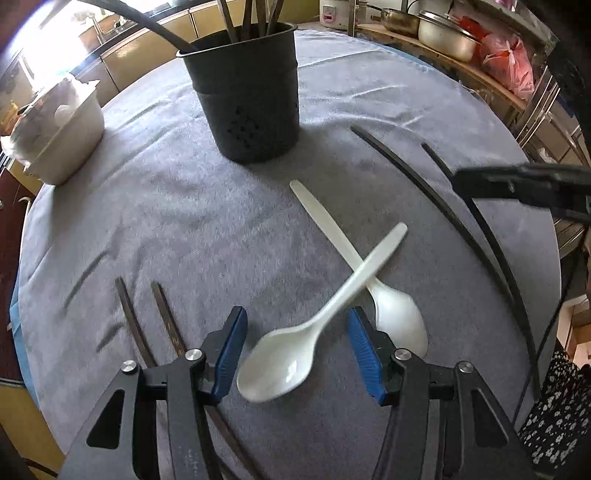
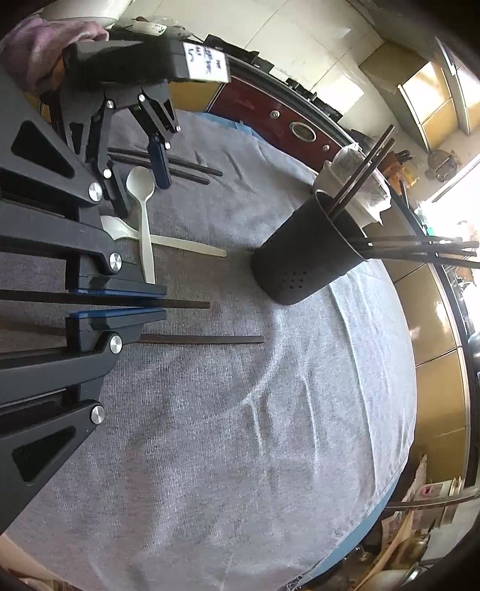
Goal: Organize utensils
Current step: 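Open the left gripper and close it on a white spoon while the right gripper holds its chopstick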
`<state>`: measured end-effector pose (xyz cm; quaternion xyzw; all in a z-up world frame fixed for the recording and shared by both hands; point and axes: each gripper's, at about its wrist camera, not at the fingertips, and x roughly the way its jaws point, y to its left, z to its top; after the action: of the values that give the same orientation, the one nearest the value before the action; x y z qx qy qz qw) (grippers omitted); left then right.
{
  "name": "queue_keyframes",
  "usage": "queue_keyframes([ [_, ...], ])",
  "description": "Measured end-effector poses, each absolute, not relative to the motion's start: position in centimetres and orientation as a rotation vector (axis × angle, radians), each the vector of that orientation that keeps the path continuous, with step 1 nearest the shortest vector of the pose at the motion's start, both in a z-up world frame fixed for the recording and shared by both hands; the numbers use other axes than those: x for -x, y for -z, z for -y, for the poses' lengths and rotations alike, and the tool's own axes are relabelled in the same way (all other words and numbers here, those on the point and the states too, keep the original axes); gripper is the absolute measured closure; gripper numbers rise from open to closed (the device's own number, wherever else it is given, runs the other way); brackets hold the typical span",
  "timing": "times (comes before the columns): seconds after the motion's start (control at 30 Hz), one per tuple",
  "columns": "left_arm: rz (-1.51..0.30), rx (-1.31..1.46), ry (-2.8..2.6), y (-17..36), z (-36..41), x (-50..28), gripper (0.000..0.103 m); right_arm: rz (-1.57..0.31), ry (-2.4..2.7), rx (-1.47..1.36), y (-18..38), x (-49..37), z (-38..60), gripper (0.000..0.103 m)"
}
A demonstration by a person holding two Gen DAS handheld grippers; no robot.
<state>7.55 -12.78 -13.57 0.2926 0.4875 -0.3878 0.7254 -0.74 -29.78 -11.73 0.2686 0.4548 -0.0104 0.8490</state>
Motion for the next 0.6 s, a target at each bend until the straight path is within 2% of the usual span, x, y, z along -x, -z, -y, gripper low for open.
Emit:
queue_keyframes([
  [0.1,-1.078,-0.646,0.881,13.6,13.9,-7.9,0.061,-0.957,0.015,-0.565,11.7,0.8,29.6,0.097],
  [0.17,-1.079,-0.644,0.905,13.6,14.3,-7.7,0.079,-0.953,0.014,-0.563,11.6,0.8,29.5,0.097],
  [0.27,-1.074,-0.637,0.919,13.5,14.5,-7.4,0.093,-0.948,0.016,-0.565,11.4,1.0,29.5,0.097],
  [0.43,-1.077,-0.551,0.887,13.1,13.5,-7.7,0.095,-0.933,0.014,-0.565,10.8,1.3,29.5,0.097],
  [0.6,-1.032,-0.400,0.869,10.4,11.7,-8.6,0.095,-0.877,0.003,-0.555,9.1,1.6,29.4,0.097],
])
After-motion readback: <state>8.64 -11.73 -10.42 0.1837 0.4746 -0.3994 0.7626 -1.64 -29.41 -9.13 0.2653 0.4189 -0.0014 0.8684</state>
